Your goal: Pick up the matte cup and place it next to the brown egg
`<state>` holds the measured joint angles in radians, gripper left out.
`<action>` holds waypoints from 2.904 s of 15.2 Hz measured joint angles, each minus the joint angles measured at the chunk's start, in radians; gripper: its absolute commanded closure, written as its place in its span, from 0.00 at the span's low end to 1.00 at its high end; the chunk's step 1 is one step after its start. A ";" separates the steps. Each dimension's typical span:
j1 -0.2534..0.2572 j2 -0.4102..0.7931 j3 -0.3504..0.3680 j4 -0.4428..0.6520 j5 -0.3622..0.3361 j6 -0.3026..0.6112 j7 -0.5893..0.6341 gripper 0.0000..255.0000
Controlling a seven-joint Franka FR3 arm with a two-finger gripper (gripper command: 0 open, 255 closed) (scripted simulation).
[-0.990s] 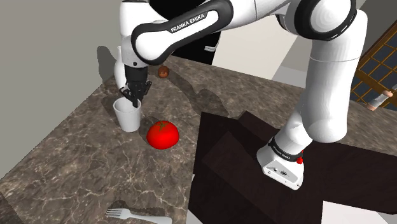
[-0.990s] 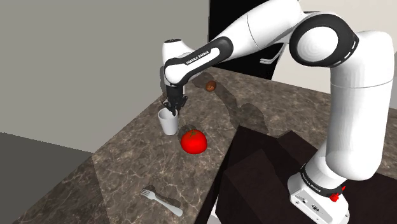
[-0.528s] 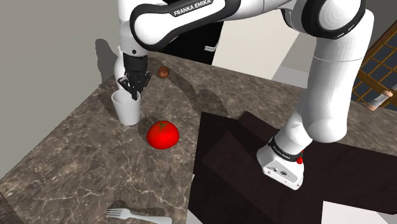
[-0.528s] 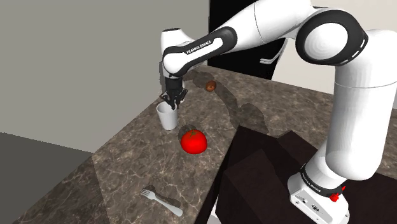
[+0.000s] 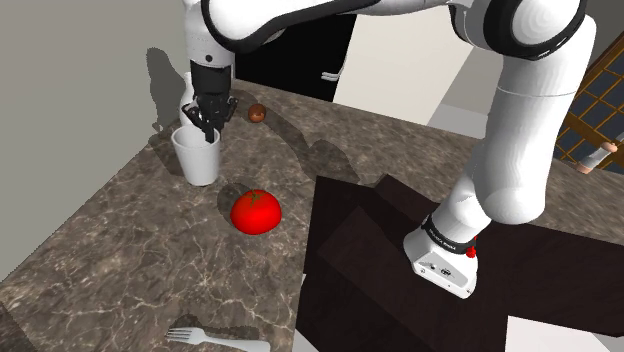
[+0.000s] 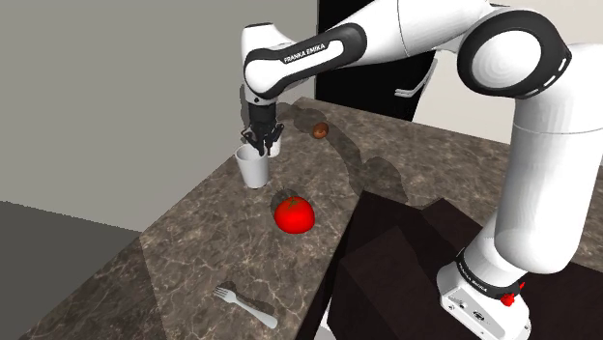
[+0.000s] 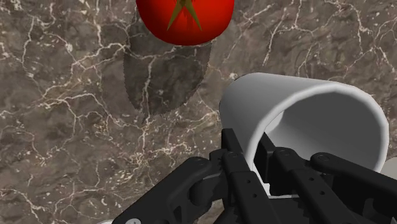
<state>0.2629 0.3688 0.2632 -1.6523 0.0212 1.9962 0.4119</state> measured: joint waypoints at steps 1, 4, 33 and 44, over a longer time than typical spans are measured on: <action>0.000 -0.005 0.001 0.005 0.001 -0.010 0.001 1.00; -0.001 -0.018 0.002 0.027 0.004 -0.045 0.001 1.00; -0.300 0.071 -0.145 0.273 0.026 -0.241 -0.439 1.00; -0.355 0.148 -0.170 0.304 0.026 -0.202 -0.521 1.00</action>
<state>-0.0916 0.5164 0.0935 -1.3485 0.0469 1.7942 -0.1094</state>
